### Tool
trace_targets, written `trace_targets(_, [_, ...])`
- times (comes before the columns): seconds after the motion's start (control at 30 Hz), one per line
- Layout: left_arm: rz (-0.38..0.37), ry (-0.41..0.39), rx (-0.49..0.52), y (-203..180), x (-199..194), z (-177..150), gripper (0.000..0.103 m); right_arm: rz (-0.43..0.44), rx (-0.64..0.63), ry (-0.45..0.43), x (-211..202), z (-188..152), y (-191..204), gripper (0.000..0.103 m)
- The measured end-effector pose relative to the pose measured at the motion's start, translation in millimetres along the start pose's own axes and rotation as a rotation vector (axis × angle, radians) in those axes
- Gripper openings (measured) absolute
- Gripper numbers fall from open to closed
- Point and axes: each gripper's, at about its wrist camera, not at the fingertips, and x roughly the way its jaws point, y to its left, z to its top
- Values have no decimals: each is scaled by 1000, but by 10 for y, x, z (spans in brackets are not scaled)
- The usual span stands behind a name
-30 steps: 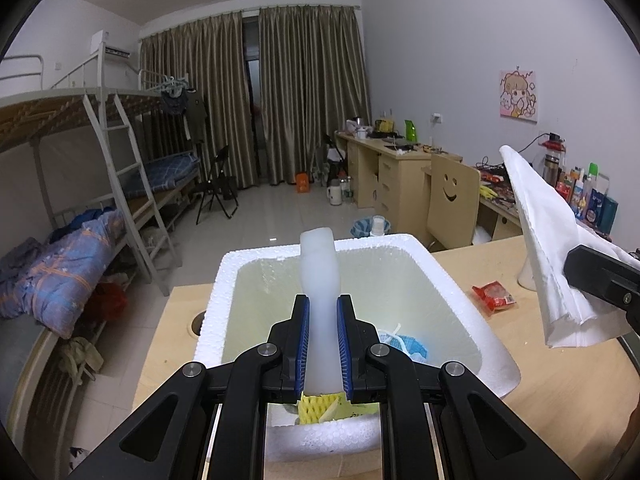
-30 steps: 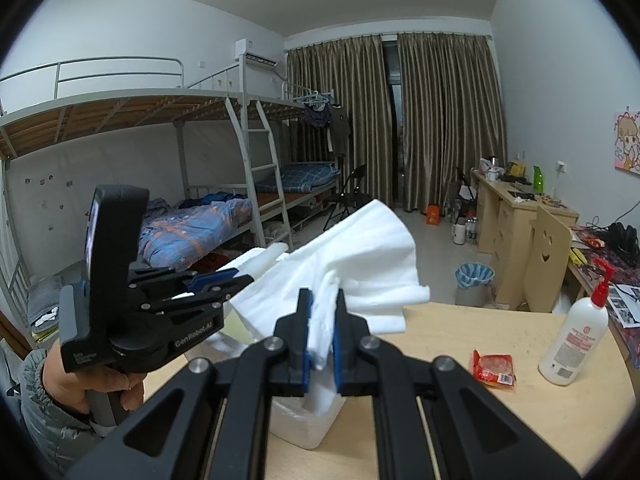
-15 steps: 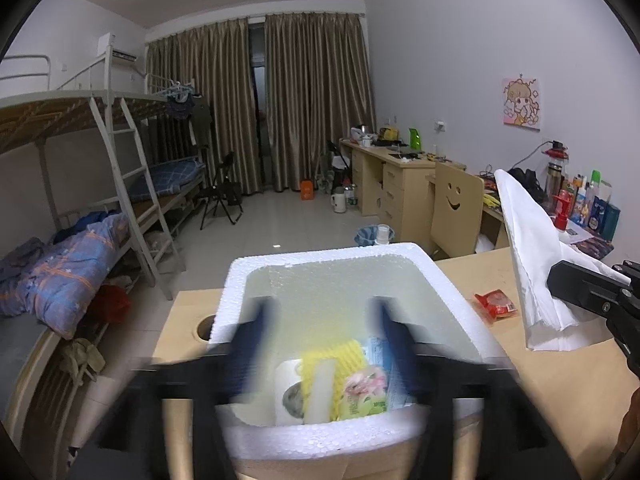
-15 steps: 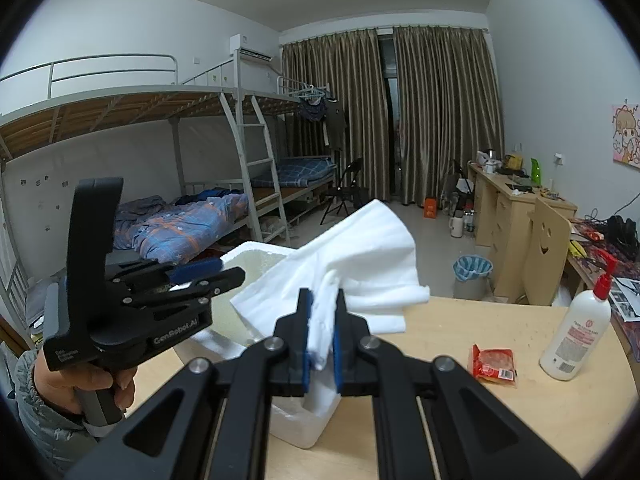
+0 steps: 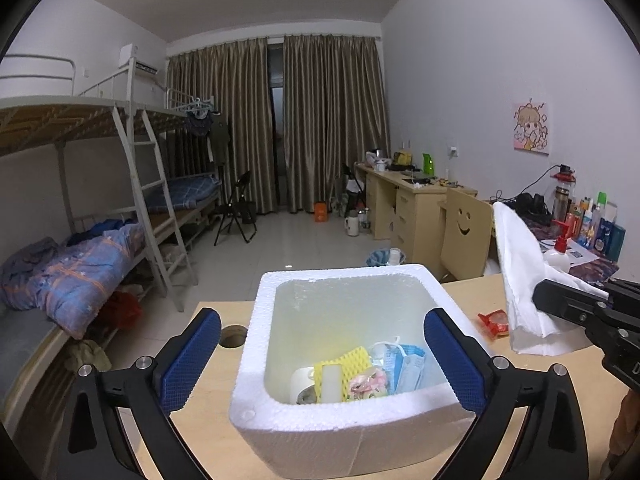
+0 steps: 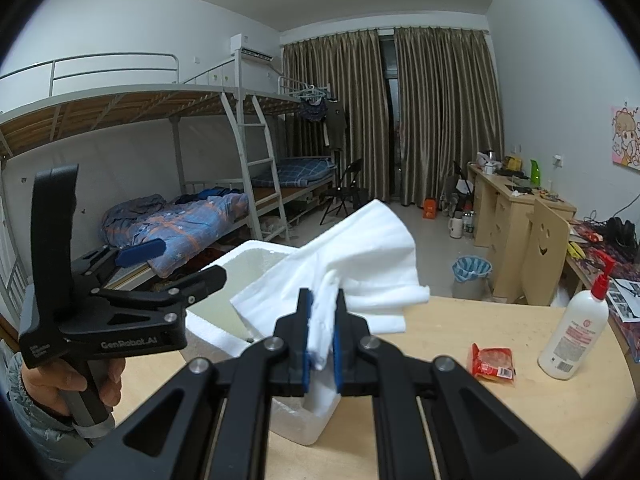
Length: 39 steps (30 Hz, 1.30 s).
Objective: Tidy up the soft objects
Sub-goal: 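Lower the white cloth into the foam box and open the right gripper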
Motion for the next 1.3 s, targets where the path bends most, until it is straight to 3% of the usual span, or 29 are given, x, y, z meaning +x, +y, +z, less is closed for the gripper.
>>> trace_targets(0.53, [55,-82,-8,86,-585,-76,103,21,-27,-3,-71,1,102,11])
trace_targets(0.73, [92,-87,-8,157,-676,-91,103,30,-44,-3,-36,26,187,11])
trace_targets(1.3, [106,-93,-22,404,-724,-166,103,53,-47,39,300,97,243,11])
